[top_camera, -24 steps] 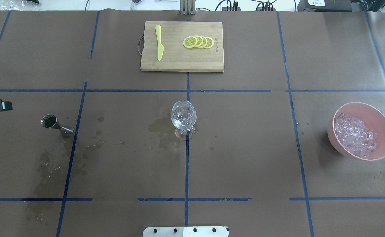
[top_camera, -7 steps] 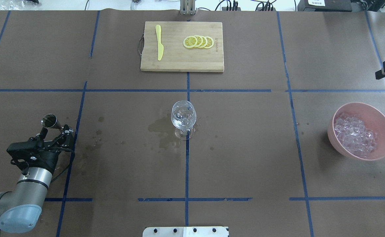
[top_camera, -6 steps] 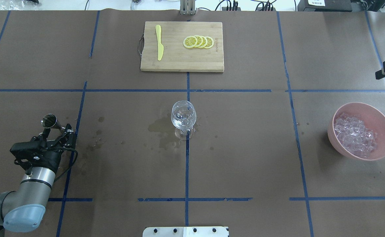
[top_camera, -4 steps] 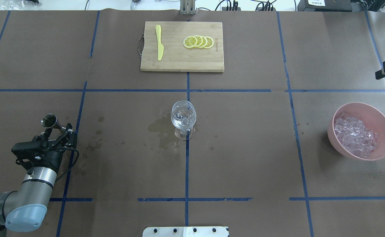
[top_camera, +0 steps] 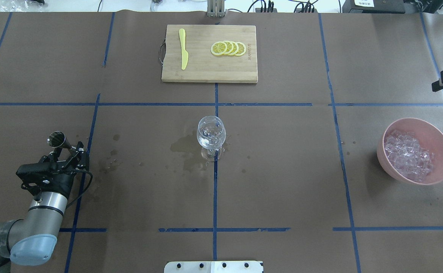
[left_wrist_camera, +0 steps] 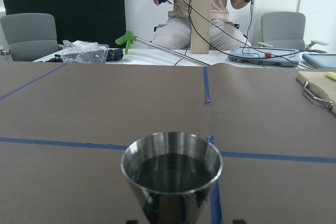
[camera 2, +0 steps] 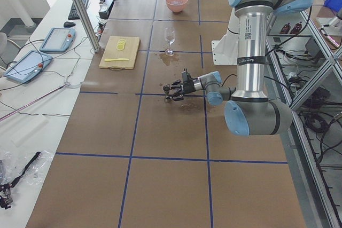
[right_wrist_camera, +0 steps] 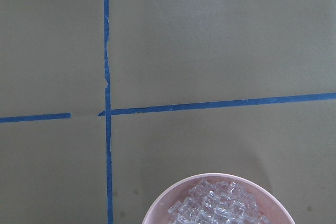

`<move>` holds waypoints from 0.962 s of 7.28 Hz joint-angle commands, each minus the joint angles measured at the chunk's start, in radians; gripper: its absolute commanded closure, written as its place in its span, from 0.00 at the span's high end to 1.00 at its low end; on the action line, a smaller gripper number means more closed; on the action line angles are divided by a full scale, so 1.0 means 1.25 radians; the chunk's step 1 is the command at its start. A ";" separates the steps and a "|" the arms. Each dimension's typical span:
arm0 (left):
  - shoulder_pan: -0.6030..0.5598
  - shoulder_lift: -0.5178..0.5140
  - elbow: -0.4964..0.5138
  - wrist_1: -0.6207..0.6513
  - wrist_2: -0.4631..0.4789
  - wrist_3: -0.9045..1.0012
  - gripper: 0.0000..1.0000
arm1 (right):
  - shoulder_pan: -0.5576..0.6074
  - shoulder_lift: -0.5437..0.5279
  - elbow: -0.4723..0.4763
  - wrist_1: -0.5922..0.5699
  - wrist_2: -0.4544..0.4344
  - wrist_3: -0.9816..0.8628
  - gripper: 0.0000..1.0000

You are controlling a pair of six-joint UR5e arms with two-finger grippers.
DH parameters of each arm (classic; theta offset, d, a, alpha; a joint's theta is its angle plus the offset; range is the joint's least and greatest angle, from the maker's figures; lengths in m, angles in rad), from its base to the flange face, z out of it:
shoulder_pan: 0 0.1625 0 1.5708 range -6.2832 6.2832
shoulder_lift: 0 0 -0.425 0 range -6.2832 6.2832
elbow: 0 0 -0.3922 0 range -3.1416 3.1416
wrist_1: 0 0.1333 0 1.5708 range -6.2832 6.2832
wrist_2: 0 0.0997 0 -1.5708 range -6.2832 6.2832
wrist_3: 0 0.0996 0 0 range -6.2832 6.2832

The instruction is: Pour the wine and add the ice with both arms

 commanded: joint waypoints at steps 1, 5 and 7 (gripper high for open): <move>-0.003 0.000 0.002 0.000 0.000 0.000 0.55 | 0.000 0.000 0.000 0.000 0.001 0.000 1.00; -0.008 0.000 -0.007 -0.002 0.000 0.000 0.00 | 0.000 -0.001 0.000 0.000 0.005 0.000 1.00; -0.027 0.002 -0.036 -0.002 0.000 0.000 0.00 | 0.000 -0.004 0.000 0.001 0.004 0.000 1.00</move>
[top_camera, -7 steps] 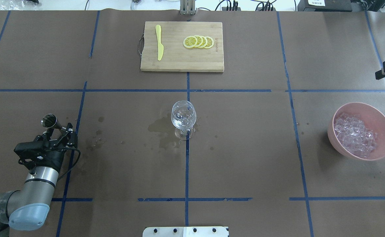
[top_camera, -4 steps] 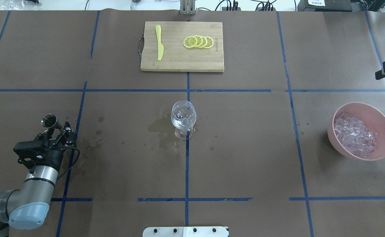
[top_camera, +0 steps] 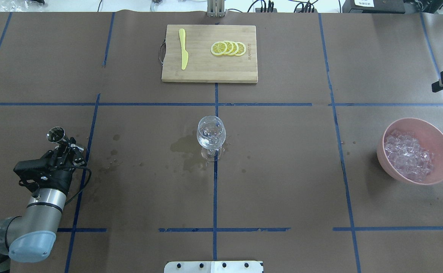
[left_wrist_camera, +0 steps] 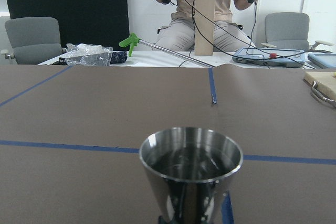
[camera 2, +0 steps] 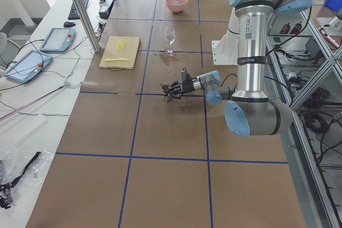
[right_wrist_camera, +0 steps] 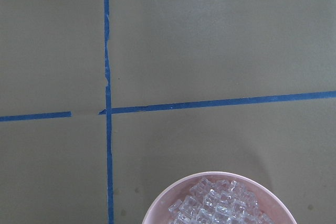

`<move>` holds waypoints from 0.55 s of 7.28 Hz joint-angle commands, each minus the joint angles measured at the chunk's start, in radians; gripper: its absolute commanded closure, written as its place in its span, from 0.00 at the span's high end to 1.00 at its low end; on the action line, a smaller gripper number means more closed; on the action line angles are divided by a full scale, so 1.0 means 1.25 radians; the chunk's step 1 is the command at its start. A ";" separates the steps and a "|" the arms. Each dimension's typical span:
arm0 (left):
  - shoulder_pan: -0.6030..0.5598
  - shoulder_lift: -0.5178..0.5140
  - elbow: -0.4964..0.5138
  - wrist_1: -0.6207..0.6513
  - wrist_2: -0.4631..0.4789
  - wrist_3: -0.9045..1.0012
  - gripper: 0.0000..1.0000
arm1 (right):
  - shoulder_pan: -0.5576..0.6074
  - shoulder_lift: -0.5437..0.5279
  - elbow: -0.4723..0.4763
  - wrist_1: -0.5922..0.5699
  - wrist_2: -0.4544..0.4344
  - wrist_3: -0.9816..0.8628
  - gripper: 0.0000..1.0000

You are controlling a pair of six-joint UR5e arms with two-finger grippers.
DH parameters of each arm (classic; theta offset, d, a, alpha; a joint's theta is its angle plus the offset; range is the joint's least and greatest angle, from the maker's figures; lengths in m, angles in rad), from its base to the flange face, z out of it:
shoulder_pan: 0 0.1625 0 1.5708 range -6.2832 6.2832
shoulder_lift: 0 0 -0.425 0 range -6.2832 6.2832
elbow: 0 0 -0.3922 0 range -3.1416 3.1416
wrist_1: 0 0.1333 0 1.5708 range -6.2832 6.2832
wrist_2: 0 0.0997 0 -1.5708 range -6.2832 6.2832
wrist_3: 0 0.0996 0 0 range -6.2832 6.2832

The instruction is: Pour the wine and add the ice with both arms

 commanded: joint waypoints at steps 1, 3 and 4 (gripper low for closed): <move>-0.021 0.005 -0.045 -0.001 0.000 0.001 0.00 | 0.000 -0.004 0.001 0.003 0.001 0.000 1.00; -0.029 0.001 -0.110 -0.002 0.005 0.012 0.00 | 0.000 -0.006 0.002 0.007 0.002 -0.001 1.00; -0.039 -0.001 -0.151 -0.003 0.006 0.068 0.00 | 0.000 -0.006 0.004 0.008 0.002 -0.001 1.00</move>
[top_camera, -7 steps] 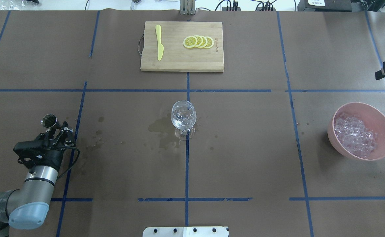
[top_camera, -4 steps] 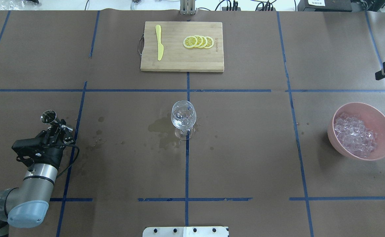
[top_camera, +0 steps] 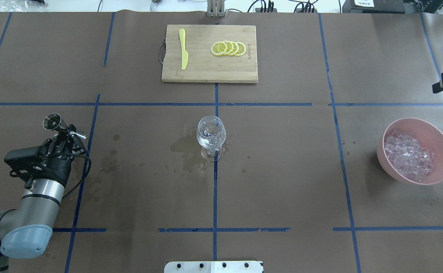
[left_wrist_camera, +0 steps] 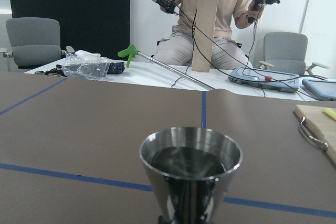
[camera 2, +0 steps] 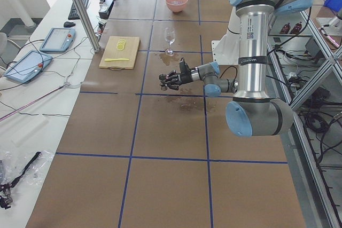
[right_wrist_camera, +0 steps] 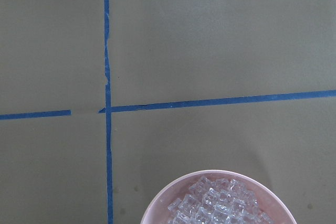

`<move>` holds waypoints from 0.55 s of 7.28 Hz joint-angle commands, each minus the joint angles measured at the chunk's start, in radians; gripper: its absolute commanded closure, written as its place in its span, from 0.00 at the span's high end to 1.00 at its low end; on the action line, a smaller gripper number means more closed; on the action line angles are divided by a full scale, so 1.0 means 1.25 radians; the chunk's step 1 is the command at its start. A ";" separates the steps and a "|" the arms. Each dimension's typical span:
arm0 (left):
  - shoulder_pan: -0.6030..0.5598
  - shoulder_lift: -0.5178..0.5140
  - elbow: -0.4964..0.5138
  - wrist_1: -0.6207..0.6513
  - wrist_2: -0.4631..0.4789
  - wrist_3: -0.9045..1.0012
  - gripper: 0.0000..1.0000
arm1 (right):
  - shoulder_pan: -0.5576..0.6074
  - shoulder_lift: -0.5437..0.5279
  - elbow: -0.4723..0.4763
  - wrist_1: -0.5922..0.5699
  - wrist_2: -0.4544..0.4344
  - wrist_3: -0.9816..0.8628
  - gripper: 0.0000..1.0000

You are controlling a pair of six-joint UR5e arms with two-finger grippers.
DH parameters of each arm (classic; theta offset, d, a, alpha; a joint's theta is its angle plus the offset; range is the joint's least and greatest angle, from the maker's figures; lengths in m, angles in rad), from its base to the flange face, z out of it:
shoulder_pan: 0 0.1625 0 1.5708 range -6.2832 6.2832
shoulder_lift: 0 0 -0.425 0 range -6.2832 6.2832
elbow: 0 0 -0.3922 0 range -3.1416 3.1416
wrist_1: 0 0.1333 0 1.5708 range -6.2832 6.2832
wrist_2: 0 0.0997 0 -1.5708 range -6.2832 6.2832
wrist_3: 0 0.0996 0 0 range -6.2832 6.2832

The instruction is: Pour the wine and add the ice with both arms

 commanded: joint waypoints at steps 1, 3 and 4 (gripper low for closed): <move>-0.018 -0.004 -0.080 -0.004 0.001 0.103 0.00 | 0.000 -0.001 0.001 0.000 0.000 0.000 1.00; -0.055 -0.055 -0.092 -0.005 0.001 0.290 0.00 | 0.000 0.004 -0.002 0.000 0.000 0.000 1.00; -0.074 -0.119 -0.093 -0.014 0.000 0.333 0.00 | 0.000 0.006 -0.005 0.000 0.000 0.000 1.00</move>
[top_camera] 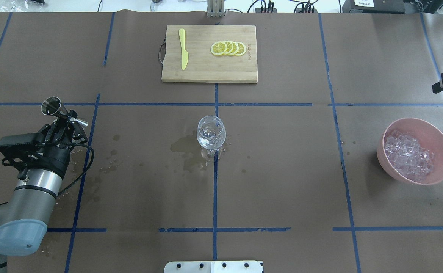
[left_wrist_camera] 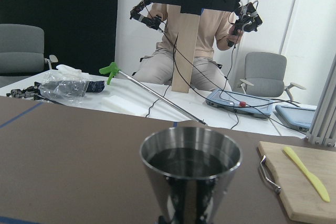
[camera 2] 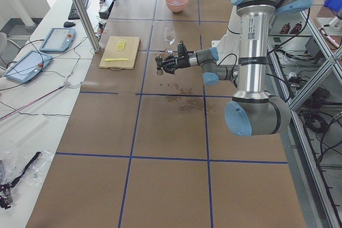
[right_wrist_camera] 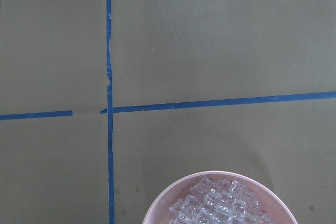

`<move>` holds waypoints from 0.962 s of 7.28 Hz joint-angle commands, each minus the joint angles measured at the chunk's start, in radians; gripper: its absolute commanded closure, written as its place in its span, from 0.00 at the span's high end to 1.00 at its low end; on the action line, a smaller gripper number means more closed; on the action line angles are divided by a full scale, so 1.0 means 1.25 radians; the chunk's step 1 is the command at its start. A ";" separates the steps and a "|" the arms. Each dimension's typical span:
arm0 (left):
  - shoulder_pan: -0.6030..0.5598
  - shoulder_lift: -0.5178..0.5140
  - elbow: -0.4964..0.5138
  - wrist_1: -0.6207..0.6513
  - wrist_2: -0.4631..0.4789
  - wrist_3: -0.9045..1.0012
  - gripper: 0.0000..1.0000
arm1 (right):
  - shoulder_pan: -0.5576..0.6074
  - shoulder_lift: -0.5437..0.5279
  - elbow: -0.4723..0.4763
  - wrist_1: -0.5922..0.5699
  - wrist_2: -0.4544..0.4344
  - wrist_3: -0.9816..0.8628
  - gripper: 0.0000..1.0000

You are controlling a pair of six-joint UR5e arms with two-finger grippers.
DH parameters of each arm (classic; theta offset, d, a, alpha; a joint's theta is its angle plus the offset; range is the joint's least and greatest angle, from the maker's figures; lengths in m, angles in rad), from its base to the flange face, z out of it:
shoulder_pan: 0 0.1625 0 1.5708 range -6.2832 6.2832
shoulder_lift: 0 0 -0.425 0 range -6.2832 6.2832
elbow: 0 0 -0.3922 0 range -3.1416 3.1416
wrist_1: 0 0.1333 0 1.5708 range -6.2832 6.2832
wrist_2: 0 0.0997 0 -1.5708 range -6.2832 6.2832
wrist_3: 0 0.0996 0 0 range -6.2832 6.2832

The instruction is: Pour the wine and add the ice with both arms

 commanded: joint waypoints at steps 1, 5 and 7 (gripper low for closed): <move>-0.026 -0.109 0.001 -0.008 -0.003 0.137 0.00 | -0.001 0.007 -0.004 0.000 0.000 0.001 1.00; -0.015 -0.196 0.007 0.000 -0.006 0.257 0.00 | -0.027 -0.001 -0.008 0.004 -0.043 0.004 1.00; -0.011 -0.223 0.013 0.006 -0.008 0.290 0.00 | -0.078 -0.010 0.008 0.005 -0.103 0.044 1.00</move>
